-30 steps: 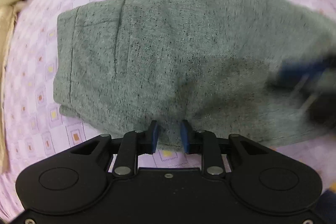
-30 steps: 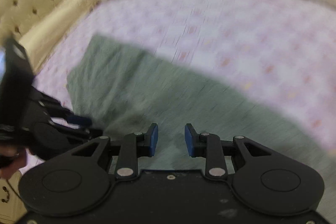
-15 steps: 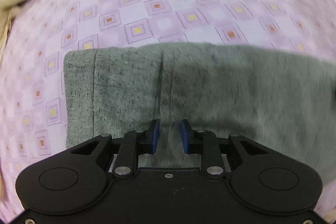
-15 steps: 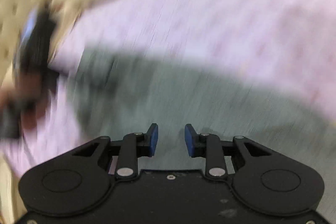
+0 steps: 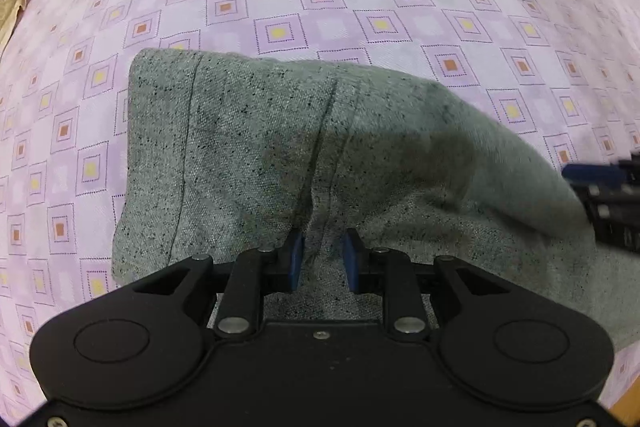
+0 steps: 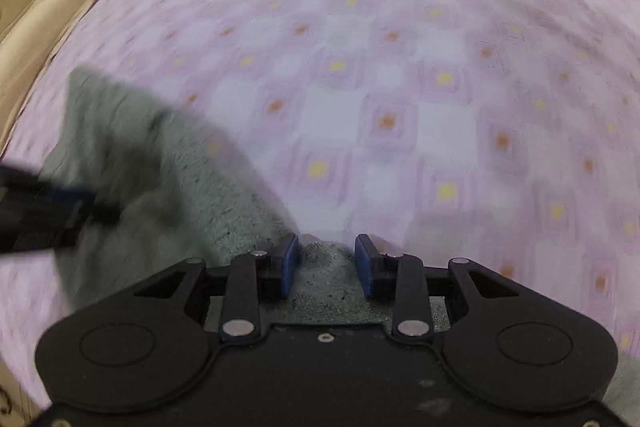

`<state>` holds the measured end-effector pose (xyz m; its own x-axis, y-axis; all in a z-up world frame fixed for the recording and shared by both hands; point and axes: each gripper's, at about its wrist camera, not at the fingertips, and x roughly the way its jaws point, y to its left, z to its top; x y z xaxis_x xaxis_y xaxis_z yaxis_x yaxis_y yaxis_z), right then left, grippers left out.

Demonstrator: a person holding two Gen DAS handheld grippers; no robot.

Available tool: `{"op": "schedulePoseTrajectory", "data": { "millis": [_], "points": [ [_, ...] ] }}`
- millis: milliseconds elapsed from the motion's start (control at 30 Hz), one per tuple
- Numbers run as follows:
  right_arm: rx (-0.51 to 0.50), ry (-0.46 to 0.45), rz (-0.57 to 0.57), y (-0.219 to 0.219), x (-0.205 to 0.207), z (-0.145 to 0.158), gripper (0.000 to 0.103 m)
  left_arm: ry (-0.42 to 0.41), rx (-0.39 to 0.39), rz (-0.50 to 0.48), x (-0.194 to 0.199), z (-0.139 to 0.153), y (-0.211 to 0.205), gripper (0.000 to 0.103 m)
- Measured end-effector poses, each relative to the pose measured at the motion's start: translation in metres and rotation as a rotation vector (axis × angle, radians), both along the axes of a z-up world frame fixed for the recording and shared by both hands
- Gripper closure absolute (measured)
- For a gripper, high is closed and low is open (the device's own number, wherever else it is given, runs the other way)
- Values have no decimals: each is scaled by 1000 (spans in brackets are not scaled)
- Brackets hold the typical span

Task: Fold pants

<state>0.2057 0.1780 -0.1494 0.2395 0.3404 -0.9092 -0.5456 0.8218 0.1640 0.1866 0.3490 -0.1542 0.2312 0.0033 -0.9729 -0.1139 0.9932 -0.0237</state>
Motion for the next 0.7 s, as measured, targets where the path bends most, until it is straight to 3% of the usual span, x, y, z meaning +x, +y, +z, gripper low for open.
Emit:
{"op": "schedulePoseTrajectory", "data": {
  "millis": [367, 500, 533, 567, 700],
  "points": [
    [-17, -44, 75, 6, -31, 23, 69, -31, -1, -1, -8, 2, 3, 71],
    [5, 83, 27, -4, -41, 22, 67, -40, 3, -1, -10, 3, 3, 71],
    [18, 110, 25, -6, -42, 20, 75, -42, 2, 0, -11, 3, 3, 71],
    [26, 121, 30, -6, -46, 16, 91, -44, 3, 0, -12, 4, 3, 71],
    [44, 0, 52, -10, -59, 33, 97, -54, 6, -7, -14, 5, 2, 71]
  ]
}}
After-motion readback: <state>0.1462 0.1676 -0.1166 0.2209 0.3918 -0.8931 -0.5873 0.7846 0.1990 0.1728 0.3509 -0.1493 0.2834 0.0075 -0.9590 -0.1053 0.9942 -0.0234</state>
